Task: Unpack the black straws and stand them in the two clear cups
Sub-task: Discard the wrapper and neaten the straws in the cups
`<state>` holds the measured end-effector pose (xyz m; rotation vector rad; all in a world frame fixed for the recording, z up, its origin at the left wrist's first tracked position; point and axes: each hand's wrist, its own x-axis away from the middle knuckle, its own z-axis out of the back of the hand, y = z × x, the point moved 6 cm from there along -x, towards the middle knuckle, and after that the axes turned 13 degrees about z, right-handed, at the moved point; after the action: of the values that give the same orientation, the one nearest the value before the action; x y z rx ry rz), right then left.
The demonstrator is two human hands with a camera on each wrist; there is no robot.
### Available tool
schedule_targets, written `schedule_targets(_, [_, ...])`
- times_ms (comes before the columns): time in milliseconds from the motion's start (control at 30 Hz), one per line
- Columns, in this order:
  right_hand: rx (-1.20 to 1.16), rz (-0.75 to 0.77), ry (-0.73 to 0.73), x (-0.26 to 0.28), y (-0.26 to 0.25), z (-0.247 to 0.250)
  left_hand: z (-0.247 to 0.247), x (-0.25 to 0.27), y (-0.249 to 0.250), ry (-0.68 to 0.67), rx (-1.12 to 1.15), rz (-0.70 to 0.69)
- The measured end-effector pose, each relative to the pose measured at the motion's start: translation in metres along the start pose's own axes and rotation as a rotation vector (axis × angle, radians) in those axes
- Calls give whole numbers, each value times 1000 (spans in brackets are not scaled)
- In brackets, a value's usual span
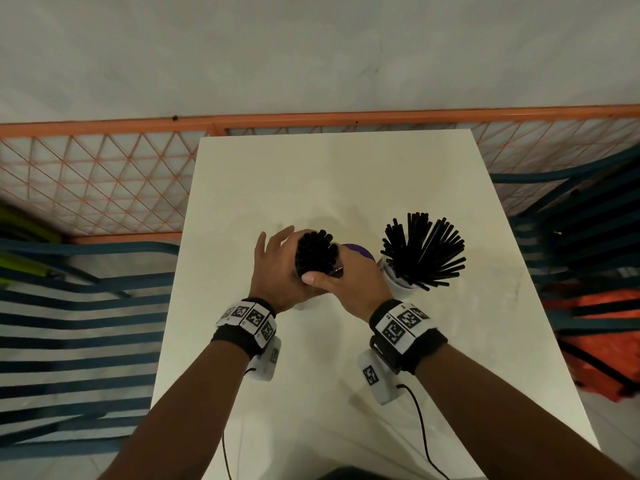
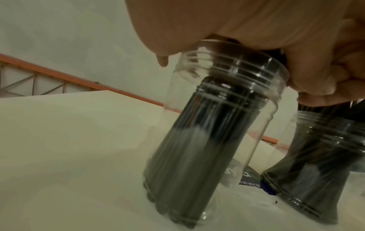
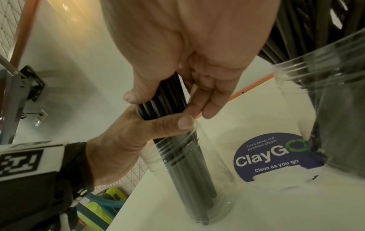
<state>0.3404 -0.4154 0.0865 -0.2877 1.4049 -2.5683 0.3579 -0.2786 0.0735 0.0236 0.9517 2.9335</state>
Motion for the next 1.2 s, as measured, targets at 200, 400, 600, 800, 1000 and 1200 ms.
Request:
schedule_targets(200, [129,46,35,0,-13,-1,-3,2,-13,47,50,43])
schedule_targets(400, [468,307,48,-16,-46,-1,-12,-1,-11,2,-216,65])
schedule_targets(600, [510,394,-28,-22,-37,-16,-11,-1,-12,41,-240,82])
schedule_targets(800, [603,439,-26,-24,-39,-16,-12,-2,-19,-8,-203,107])
schedule_targets(1000, [684,468,18,-21,-43,-13,-8,-3,-20,8,-110,72])
schedule_targets(1200, [529,441,119,-8,-64,7,-9,-5,-18,-4,-101,99])
